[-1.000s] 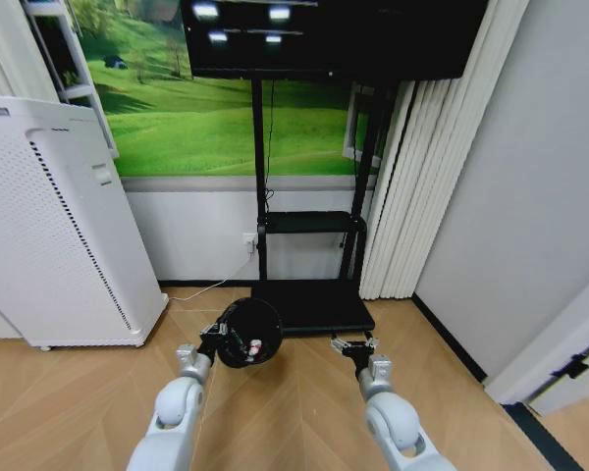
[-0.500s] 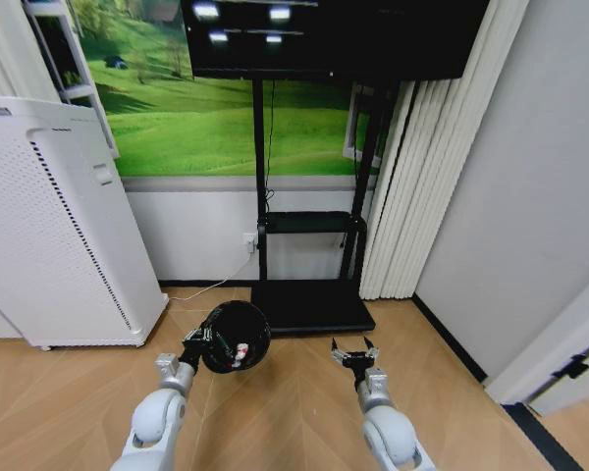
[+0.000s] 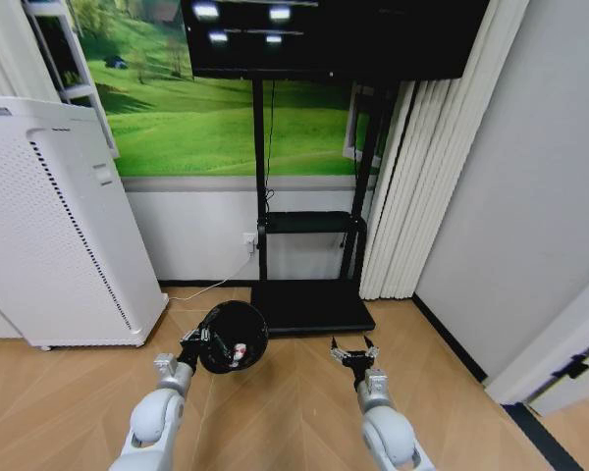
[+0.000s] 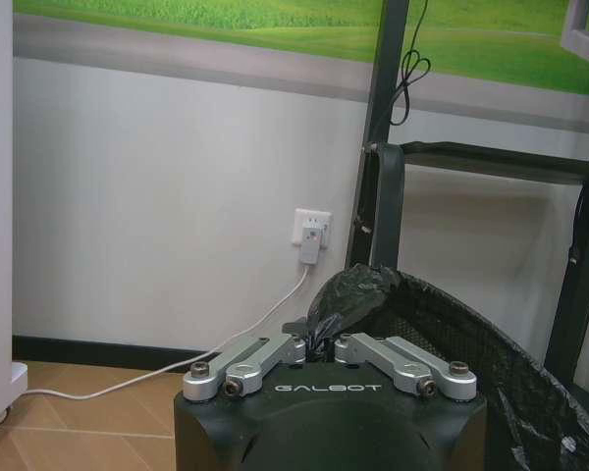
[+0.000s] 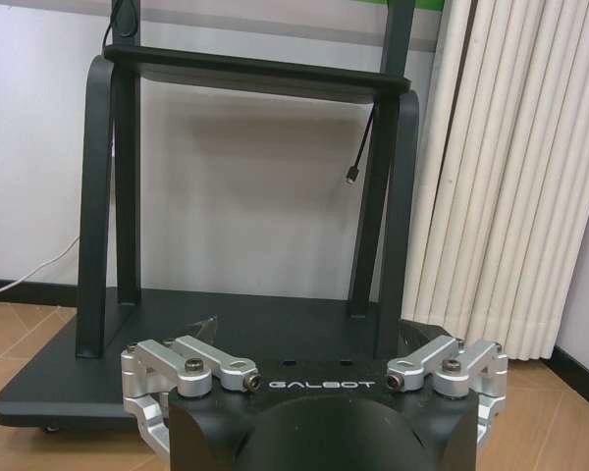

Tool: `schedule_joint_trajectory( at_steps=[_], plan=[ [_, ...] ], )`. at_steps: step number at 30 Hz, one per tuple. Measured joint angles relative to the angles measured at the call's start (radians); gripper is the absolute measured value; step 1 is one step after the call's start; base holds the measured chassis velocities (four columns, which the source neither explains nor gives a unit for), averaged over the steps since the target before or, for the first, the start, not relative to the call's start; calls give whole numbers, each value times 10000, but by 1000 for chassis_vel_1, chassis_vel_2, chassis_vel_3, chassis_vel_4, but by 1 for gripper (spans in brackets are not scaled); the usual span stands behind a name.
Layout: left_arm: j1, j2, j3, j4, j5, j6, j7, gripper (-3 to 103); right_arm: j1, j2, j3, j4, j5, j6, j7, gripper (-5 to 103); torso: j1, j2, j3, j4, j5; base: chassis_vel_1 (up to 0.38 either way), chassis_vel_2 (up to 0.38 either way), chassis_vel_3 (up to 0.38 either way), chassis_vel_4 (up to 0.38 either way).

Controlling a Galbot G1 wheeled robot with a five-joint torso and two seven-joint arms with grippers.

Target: Pick up the trash bin and place the garbage on the floor into it.

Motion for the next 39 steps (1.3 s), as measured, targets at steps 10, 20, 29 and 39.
schedule_joint_trajectory(
  at_steps=[10,20,29,39],
  plan=[
    [-133,-3,69,110,-1,1,4,7,-110,-29,56,98,-10,86,23,100,2,0,2,-1,-1,16,-20,-20,20],
    [-235,66,71,146,-39,0,6,7,-139,-37,59,103,-89,122,34,100,1,0,0,-1,0,164,-155,-152,156],
    [-322,31,88,199,-52,11,-1,7,-85,-65,73,6,-139,87,47,100,1,1,0,-1,-1,297,-223,-287,212],
    [-407,-91,240,219,12,39,-103,7,-58,-143,180,-154,-119,70,-31,100,-4,0,-3,-3,5,505,-176,-496,172]
  ],
)
